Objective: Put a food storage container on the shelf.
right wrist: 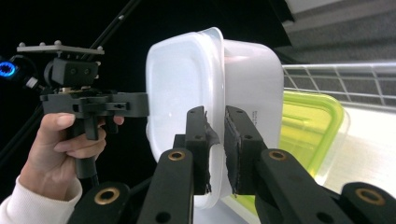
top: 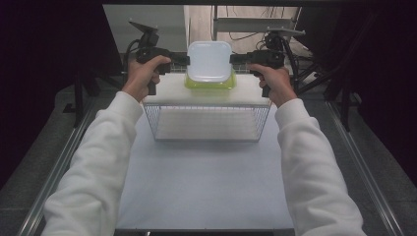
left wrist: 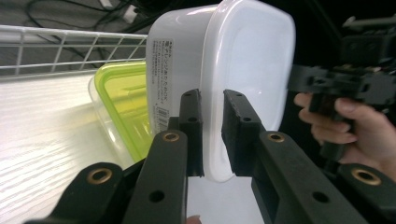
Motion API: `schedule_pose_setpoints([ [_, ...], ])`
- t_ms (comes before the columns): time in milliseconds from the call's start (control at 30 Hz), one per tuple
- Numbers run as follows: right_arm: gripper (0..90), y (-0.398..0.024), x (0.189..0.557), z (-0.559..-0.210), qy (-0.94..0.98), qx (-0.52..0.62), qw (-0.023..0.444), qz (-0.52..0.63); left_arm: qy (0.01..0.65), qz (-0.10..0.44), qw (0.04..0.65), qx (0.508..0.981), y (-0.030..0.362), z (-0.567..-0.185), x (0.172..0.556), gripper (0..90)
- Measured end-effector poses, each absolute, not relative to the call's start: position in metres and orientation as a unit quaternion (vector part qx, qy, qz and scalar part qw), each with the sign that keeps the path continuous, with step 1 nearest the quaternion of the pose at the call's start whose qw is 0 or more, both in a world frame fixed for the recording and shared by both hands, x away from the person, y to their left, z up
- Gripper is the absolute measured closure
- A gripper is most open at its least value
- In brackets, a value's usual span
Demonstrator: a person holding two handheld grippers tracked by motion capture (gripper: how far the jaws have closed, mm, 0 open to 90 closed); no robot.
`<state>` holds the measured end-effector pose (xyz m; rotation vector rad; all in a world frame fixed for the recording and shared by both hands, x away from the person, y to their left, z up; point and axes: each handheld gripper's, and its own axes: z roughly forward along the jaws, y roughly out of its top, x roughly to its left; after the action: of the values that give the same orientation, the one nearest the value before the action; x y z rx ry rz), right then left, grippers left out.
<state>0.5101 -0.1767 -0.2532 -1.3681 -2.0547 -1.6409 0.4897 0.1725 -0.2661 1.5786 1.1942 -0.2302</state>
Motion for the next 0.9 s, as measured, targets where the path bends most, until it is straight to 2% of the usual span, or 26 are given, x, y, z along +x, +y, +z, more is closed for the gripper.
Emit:
schedule_pose_setpoints([
  [467,75.5,-0.172,0.538,-0.256,-0.659,-0.528,0.126,-0.521,0.533,-0.158,0.547,0.626,0.177,-0.276,0.519,75.0],
  [900,72.5,-0.175,0.546,-0.264,-0.639,-0.548,0.152,-0.518,0.537,-0.163,0.56,0.609,0.176,-0.284,0.524,72.9],
])
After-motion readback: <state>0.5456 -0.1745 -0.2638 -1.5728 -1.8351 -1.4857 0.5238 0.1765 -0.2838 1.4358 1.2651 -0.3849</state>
